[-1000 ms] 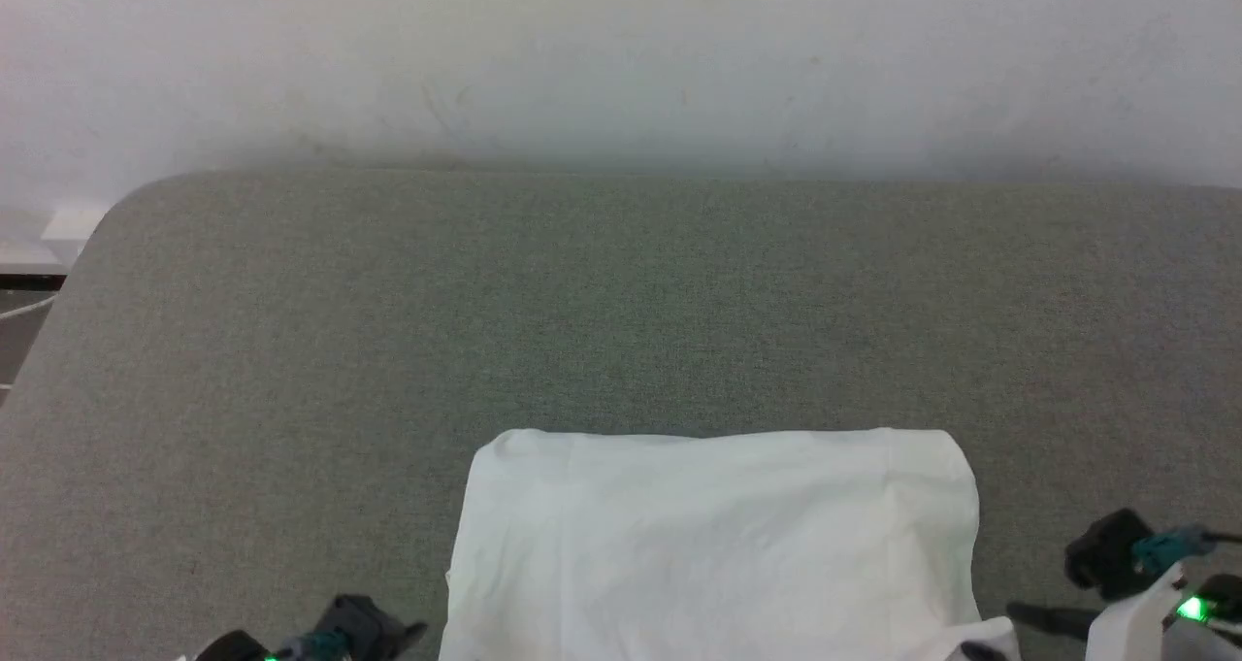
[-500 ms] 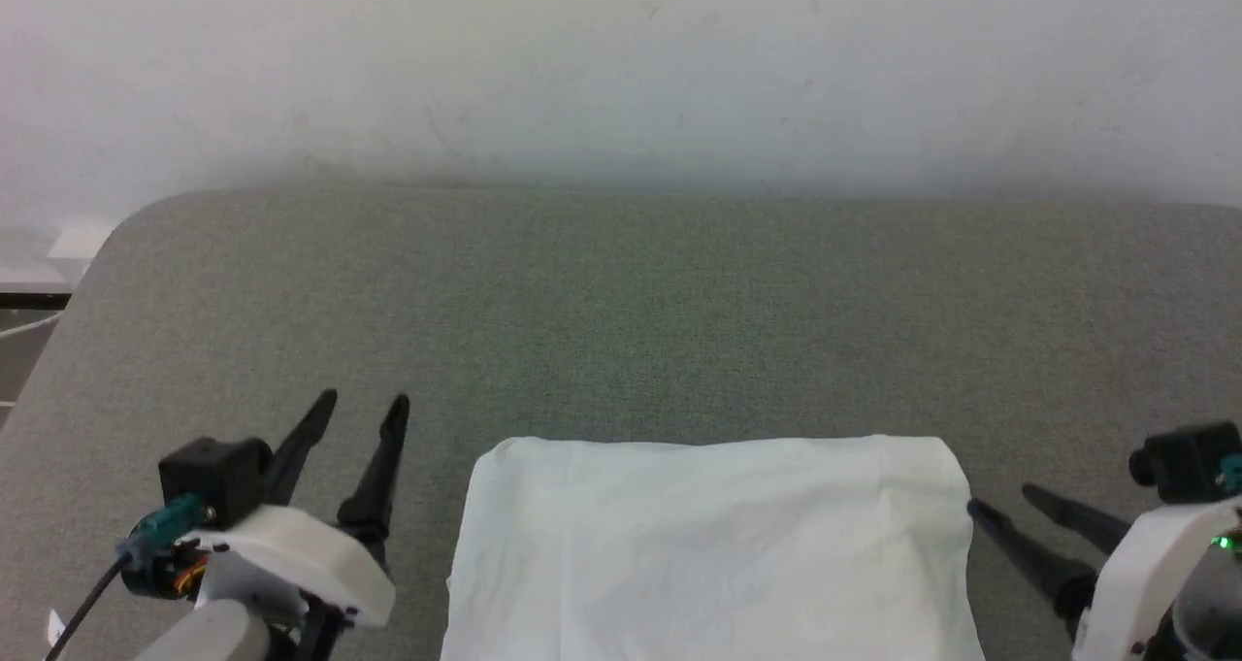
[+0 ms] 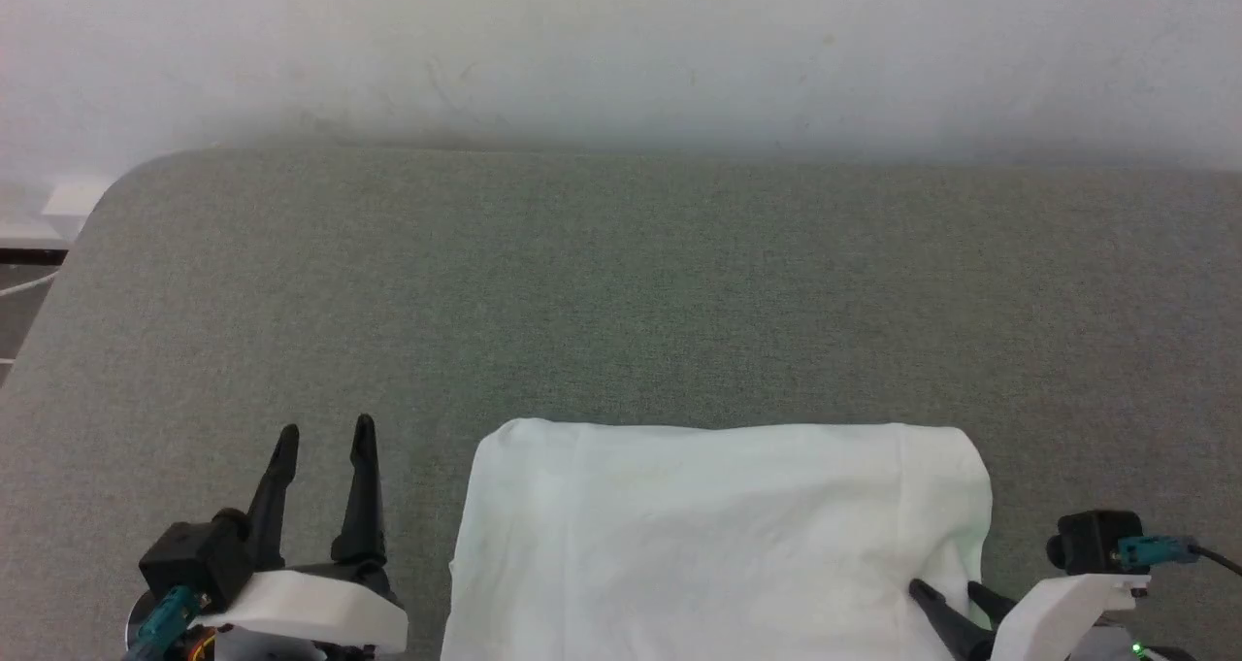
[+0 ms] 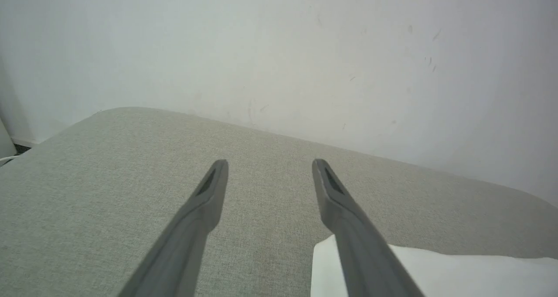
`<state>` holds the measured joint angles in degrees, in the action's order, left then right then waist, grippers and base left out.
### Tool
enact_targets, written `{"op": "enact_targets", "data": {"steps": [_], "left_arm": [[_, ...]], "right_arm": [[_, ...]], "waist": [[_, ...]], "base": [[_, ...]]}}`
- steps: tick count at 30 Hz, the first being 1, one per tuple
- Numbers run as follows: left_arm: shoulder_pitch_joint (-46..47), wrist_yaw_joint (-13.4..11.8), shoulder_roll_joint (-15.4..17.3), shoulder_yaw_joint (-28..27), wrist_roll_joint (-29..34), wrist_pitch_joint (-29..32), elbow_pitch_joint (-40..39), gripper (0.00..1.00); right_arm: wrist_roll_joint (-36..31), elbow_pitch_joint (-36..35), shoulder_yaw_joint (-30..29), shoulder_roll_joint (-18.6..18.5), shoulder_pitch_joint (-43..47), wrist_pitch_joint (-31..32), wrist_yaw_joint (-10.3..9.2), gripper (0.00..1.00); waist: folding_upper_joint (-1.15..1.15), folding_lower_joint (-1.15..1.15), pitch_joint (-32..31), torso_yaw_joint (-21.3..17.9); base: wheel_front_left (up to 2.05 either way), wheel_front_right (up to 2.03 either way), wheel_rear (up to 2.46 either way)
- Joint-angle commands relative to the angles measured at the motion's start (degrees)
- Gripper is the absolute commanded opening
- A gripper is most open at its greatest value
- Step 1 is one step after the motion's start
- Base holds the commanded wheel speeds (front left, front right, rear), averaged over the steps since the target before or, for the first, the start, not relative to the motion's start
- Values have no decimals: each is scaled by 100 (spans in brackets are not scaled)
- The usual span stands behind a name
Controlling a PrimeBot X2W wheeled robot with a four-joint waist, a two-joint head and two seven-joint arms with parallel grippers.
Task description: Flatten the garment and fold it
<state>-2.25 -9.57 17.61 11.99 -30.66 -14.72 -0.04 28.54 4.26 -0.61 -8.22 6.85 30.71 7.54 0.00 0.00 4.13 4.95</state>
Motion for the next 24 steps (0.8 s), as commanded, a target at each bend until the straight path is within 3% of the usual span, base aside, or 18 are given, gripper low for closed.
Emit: {"op": "enact_targets", "data": {"steps": [1,11,12,13,19,24], "left_arm": [[-35,68,-59,-67,80,-27,36,100],[62,744,-609,-623,671,-28,439,100],[85,796,-651,-666,715,-28,470,100],[110,846,-692,-707,756,-28,497,100],[188,1083,-912,-942,982,-28,625,100],[179,1219,-1042,-1084,1152,-28,700,100]], "right_arm": [[10,31,10,44,44,13,-5,100],[92,516,476,41,5,115,-5,100],[70,574,524,23,-4,110,-5,46],[56,630,565,11,-14,99,-5,0],[58,782,625,-61,-147,-155,-5,0],[-85,761,173,-169,-368,-586,-5,0]], "waist": [[0,0,62,63],[0,0,237,149],[0,0,256,150],[0,0,273,150],[0,0,318,107],[0,0,269,41]], "base": [[0,0,0],[0,0,0],[0,0,0],[0,0,0],[0,0,0],[0,0,0]]}}
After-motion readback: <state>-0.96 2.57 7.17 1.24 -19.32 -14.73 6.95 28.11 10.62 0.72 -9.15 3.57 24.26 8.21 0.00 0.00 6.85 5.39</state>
